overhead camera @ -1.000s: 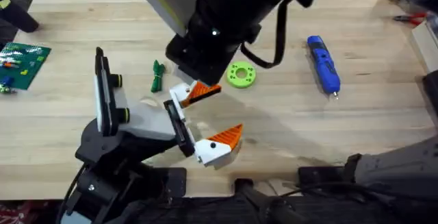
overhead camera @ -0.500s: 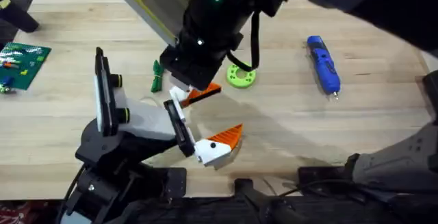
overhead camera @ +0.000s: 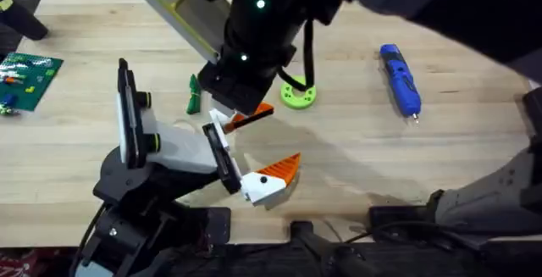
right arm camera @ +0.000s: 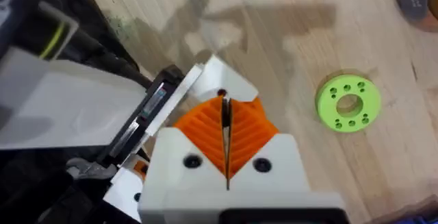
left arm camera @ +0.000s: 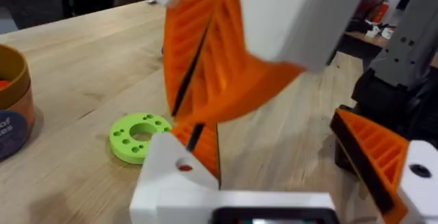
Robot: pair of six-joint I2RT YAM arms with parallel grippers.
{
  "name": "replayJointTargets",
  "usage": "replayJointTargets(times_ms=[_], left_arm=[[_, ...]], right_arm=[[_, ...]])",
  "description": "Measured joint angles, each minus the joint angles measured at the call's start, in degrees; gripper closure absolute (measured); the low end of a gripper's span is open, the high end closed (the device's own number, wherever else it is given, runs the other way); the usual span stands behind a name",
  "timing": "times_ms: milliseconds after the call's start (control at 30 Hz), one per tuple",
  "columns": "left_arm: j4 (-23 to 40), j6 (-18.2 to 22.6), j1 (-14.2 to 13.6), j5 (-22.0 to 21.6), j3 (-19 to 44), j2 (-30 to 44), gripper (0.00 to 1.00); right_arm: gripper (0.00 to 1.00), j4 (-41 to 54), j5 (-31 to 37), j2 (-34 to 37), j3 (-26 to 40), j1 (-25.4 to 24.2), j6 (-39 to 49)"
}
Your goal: Pick up the gripper from the table and insert it into the empty holder that is missing its gripper. Then pick up a screw, insert it into the mounting hole, and use the screwdriver to tighten it. Finally, clean up the table by picking up the vegetable and placing it into the bucket.
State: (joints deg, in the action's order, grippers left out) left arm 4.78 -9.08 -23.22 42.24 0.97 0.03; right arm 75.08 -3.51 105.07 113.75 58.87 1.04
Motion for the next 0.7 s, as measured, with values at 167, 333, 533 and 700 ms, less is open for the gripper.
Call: replayJointTargets(times_ms=[167,333,533,700], left_arm=[[0.1,-0.6,0.0,-0.1,0.0,0.0,0.019],[0.0,-0.6,0.0,0.0,0.0,0.0,0.019],[0.0,-0.6,0.0,0.0,0.0,0.0,0.019],[0.0,-0.6,0.0,0.0,0.0,0.0,0.019]], right_arm=[[0.996,-0.3,-0.2,1.2,0.0,0.0,0.0],[0.996,-1.1,-0.3,1.2,0.0,0.0,0.0],[0.996,-1.2,-0.4,1.2,0.0,0.0,0.0],[0.996,-1.1,-0.4,1.2,0.0,0.0,-0.2]])
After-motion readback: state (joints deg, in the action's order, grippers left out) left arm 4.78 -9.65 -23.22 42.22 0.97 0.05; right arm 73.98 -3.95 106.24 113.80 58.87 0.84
